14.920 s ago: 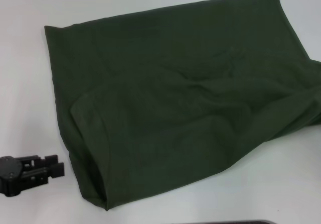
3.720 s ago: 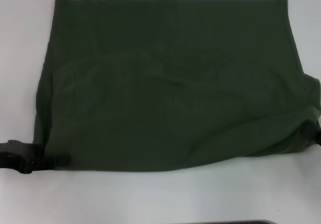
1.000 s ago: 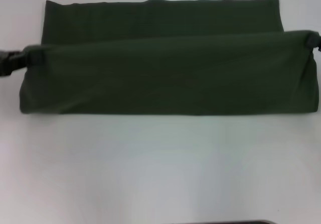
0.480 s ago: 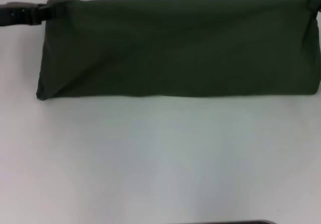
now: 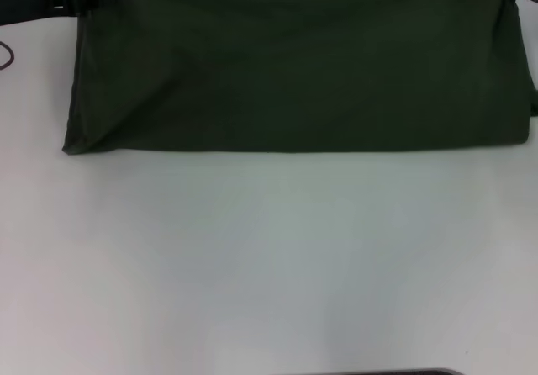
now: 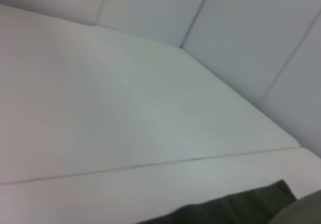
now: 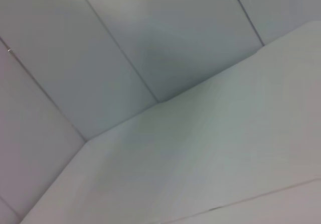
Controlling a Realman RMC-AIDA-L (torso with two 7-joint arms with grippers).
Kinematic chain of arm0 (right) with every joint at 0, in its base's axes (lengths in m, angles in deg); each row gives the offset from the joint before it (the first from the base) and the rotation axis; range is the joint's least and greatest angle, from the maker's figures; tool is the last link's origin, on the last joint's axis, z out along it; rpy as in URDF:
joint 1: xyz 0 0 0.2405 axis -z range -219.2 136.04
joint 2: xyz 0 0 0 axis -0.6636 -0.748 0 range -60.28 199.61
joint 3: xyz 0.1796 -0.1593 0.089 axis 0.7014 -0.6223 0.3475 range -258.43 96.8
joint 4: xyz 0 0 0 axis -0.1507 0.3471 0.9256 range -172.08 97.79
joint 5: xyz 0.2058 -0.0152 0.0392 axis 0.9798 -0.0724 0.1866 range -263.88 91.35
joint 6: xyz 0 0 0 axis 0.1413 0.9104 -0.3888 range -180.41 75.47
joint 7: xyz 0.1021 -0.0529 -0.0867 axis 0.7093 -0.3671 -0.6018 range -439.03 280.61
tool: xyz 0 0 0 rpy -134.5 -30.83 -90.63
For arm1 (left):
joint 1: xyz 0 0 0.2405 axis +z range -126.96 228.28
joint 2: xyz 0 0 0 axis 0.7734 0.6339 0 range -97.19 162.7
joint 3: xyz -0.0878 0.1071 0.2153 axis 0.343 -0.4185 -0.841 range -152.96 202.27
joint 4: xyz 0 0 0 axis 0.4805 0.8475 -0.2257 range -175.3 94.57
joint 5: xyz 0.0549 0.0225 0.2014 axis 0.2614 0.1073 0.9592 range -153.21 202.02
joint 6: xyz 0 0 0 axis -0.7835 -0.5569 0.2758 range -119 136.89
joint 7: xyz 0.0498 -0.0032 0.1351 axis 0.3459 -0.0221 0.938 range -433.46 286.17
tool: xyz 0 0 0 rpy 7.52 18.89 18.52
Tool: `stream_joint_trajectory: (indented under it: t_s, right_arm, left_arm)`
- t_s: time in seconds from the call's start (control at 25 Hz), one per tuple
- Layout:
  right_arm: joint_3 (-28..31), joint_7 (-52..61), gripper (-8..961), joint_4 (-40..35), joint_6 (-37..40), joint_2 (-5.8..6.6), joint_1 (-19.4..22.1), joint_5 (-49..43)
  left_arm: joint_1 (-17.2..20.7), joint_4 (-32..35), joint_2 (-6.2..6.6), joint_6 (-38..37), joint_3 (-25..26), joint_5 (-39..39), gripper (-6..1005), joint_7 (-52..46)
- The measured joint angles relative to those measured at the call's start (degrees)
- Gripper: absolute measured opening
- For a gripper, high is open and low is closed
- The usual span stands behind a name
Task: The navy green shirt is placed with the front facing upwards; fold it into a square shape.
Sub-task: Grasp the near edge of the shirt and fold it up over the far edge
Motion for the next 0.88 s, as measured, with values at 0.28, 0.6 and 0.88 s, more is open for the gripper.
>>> stream_joint_trajectory:
  t_s: [0.28, 0.6, 0.88]
  right_arm:
    - [-1.2, -0.3, 15, 1.6, -5.3, -0.32, -1.5, 2.1]
    - [-2.9, -0.8, 15, 2.9, -11.6, -1.66, -2.5, 2.8]
    - [-3.0, -1.1, 16, 3.5, -16.1, -2.41, -3.6, 2.9]
  left_arm:
    - [-0.4, -1.3, -0.91, 5.7, -2.8, -3.2, 38, 0.1]
    - [-1.3, -2.2, -3.30, 13.0, -4.9, -5.2, 37, 0.9]
    - [-1.5, -2.8, -4.31, 17.9, -6.5, -7.2, 37, 1.7]
